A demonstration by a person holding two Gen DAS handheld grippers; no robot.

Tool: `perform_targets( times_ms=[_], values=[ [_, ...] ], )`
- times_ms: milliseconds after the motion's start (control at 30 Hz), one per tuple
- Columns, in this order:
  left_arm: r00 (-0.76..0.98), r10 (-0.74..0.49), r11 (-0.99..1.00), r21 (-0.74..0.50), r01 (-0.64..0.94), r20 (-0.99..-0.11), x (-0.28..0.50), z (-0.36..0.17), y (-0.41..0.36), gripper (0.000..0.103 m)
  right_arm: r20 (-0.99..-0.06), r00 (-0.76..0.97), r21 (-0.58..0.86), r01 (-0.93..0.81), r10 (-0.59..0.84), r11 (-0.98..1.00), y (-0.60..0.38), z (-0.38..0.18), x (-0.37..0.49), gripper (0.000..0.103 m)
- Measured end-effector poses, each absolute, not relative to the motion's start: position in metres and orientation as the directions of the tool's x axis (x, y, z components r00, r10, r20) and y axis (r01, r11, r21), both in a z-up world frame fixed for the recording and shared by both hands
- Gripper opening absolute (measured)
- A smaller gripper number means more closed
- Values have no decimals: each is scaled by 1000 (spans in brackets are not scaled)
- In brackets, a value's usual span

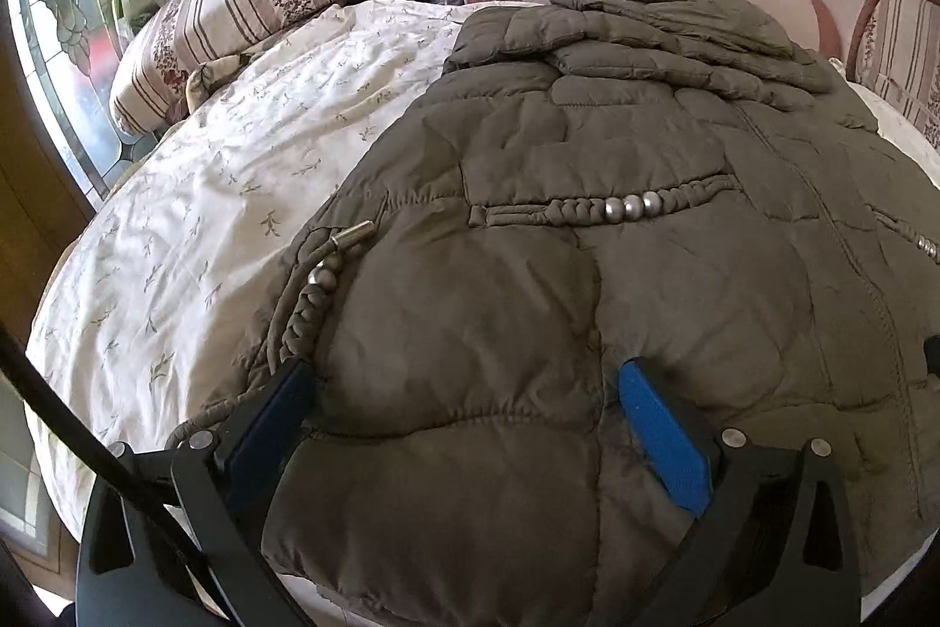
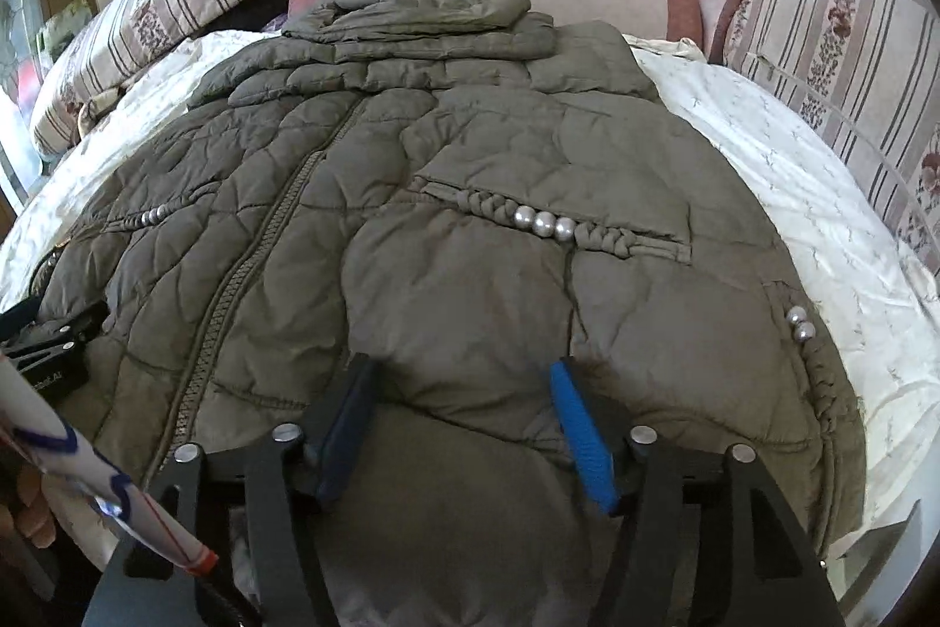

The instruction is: Fold large clothes

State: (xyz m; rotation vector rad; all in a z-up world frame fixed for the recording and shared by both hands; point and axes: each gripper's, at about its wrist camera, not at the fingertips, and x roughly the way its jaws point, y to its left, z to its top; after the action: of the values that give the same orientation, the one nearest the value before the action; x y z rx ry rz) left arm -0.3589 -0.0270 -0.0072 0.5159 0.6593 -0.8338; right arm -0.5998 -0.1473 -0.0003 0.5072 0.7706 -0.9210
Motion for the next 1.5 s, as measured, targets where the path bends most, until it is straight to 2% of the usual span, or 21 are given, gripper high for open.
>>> perform_targets(
  times_ms=[667, 767, 933, 1167, 1400, 1500],
  values=[
    [524, -533, 565, 182, 805, -664, -365, -10, -25, 103, -708, 459, 75, 805, -537, 589, -140, -5, -611, 68],
    [525, -537, 562, 184, 807, -660, -366, -11, -23, 103, -706, 459, 73, 805, -539, 589, -138, -4, -615, 73],
    [529, -540, 561, 189, 806, -654, -368, -11, -23, 103, -710, 514, 167, 787, -482, 594, -142, 11, -638, 73],
    [542, -535, 568, 199, 798, -648, -370, -11, -24, 103, -627, 462, 286, 886, -627, 366, -167, 41, -724, 74],
    [551, -526, 581, 201, 789, -648, -372, -11, -26, 103, -681, 359, 430, 902, -639, 49, -201, 18, -803, 74],
    [540, -524, 577, 192, 794, -659, -371, -9, -26, 103, -689, 391, 501, 865, -610, -12, -209, 5, -821, 74]
  ],
)
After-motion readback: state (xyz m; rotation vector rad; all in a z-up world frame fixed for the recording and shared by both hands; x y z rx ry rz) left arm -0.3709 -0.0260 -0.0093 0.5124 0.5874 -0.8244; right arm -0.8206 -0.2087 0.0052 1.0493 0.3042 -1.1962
